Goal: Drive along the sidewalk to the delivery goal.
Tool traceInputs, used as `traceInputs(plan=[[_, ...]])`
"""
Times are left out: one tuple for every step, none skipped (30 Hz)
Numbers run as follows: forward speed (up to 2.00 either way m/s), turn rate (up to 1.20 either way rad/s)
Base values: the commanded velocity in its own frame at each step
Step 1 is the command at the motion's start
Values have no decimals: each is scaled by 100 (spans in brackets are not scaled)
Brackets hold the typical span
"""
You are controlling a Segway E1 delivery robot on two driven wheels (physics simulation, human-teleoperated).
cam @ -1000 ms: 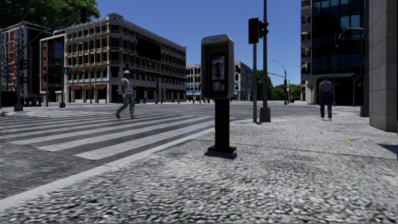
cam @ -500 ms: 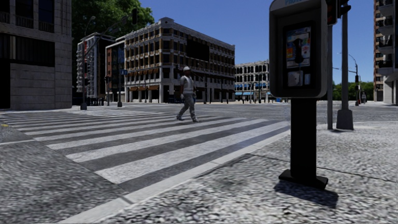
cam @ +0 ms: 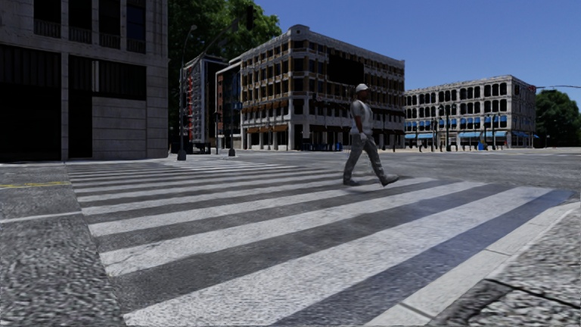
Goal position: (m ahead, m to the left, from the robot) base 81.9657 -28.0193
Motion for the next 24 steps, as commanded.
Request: traceInputs(plan=[[200,48],[200,48],[200,48],[200,48],[196,48],[190,48],[190,48],[187,48],[185,48],[183,48],[183,48],[181,48],[180,48],[179,48],[179,48],[179,48],[178,48],[178,42],[178,42],[178,34],[178,27],[177,25],[177,25],[177,25]])
